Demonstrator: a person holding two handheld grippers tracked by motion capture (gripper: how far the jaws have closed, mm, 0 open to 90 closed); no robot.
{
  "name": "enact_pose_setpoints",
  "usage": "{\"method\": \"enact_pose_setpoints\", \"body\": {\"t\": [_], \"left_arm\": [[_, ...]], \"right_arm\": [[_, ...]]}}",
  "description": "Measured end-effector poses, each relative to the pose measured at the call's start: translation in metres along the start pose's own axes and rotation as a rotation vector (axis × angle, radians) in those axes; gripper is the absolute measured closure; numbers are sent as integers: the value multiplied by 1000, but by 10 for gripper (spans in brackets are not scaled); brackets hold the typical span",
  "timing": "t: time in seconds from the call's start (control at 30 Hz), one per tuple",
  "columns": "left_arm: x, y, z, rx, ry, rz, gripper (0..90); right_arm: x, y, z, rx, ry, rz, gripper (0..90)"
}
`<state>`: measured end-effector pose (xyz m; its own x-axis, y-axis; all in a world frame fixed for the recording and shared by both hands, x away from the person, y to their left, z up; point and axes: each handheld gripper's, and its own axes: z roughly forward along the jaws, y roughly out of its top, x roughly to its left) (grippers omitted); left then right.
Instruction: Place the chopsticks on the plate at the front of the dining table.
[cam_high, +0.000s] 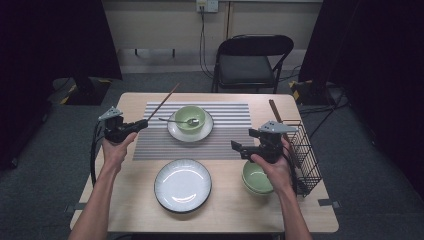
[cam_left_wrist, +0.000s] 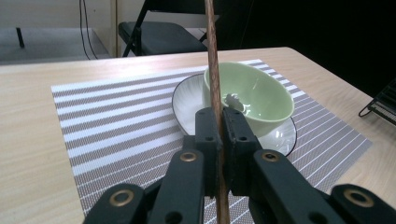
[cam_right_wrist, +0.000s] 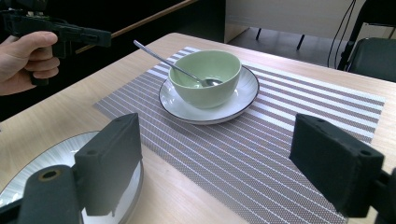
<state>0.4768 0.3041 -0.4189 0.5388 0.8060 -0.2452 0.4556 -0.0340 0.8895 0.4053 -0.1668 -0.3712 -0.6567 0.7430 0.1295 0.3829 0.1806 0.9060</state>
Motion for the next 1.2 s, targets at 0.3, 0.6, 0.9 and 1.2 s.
{"method": "enact_pose_setpoints", "body": {"t": [0.3,0.6,0.9,1.2], "left_arm": [[4,-8,16,53,19,-11,859],[-3,-17,39,110,4,-13,859],[-5,-23,55,139,25,-30,860],[-3,-30,63,175,33,-35,860]], "right_arm": [[0,0,-1,-1,-4,4,160],[-1,1,-5,-15,-5,1,161],[-2,1,-8,-17,-9,2,168],[-2,2,-9,-20,-9,1,168]]}}
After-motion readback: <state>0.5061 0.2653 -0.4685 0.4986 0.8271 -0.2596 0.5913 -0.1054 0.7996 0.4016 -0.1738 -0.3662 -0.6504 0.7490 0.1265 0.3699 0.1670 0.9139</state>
